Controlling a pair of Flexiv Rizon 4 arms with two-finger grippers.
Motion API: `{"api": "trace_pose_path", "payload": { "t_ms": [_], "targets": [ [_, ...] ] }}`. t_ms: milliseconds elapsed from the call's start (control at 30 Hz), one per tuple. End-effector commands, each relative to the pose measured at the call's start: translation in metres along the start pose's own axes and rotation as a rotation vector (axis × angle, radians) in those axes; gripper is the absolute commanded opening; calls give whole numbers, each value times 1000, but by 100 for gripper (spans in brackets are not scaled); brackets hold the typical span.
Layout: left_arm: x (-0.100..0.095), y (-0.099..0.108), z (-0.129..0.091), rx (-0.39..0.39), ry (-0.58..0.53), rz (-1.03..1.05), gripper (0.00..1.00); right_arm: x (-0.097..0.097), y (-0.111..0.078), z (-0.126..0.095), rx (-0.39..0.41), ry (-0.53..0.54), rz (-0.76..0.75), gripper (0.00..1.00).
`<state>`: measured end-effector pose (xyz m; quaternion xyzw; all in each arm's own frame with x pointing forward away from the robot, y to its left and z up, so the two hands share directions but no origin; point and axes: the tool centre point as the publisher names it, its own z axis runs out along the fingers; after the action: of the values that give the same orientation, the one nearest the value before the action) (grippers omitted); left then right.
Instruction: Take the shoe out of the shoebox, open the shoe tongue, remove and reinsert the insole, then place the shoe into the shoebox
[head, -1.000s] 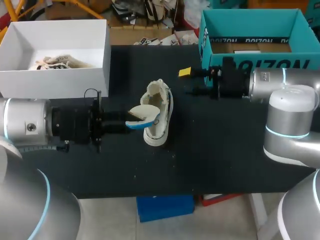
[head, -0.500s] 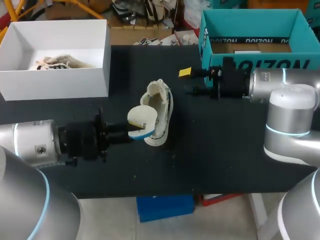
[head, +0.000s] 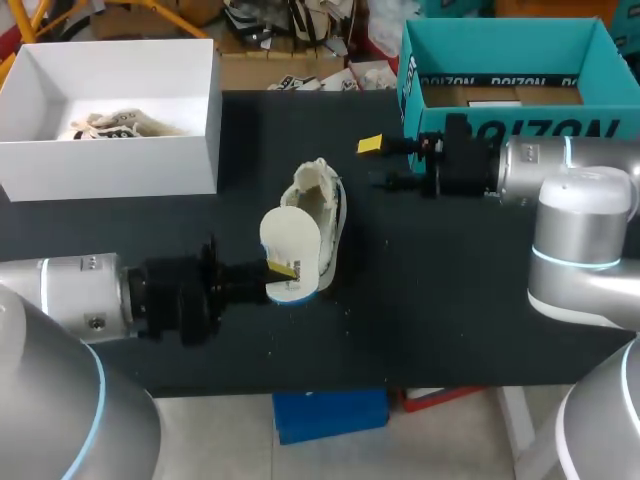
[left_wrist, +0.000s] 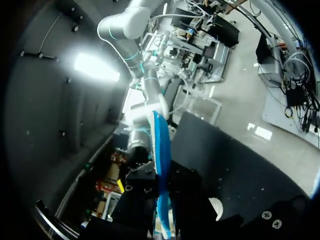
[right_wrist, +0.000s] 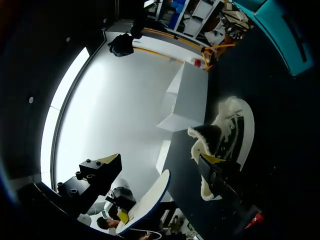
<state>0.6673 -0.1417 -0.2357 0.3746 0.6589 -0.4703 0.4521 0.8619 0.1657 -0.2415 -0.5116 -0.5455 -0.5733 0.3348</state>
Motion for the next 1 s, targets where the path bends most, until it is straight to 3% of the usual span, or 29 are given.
{"api": "trace_pose_path", "payload": {
  "t_ms": [33,433,1000],
  "targets": [
    [20,8,17,-33,-42,87,0,0,-1,1,-3,-3,0,100],
    [45,42,32,16,-112,340,0,0,-1,1,-3,-3,0,100],
    [48,110,63,25,-152,513,0,0,-1,1,-3,-3,0,100]
  ]
}}
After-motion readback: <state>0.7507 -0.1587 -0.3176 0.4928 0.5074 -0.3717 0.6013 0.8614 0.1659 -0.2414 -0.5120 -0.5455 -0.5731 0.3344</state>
